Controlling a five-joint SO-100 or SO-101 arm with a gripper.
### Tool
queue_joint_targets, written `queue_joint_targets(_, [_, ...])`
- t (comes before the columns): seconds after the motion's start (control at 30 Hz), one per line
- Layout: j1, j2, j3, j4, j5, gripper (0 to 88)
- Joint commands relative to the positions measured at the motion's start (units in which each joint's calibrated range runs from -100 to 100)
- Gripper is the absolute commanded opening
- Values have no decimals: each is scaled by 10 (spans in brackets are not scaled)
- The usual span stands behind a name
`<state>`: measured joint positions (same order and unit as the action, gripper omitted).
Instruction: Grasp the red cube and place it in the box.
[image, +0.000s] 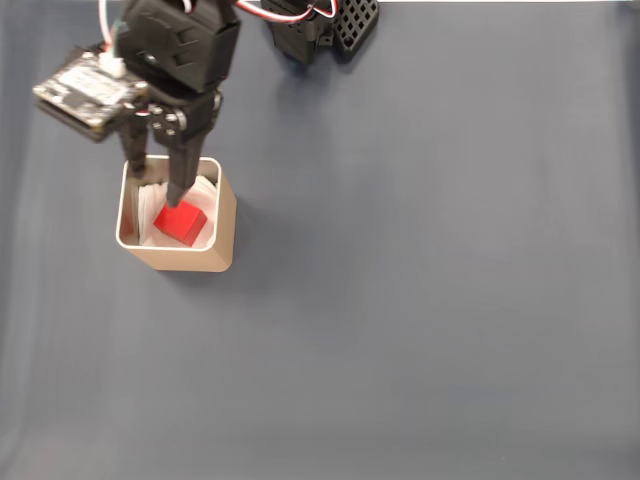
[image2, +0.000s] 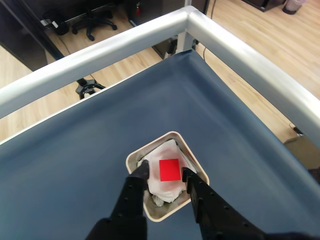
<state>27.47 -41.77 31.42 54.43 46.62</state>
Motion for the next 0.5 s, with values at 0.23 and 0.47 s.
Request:
queue_joint_targets(0.23, [-79, -86, 18, -5, 9, 2])
queue_joint_targets(0.47, [-141, -143, 60, -4, 7, 2])
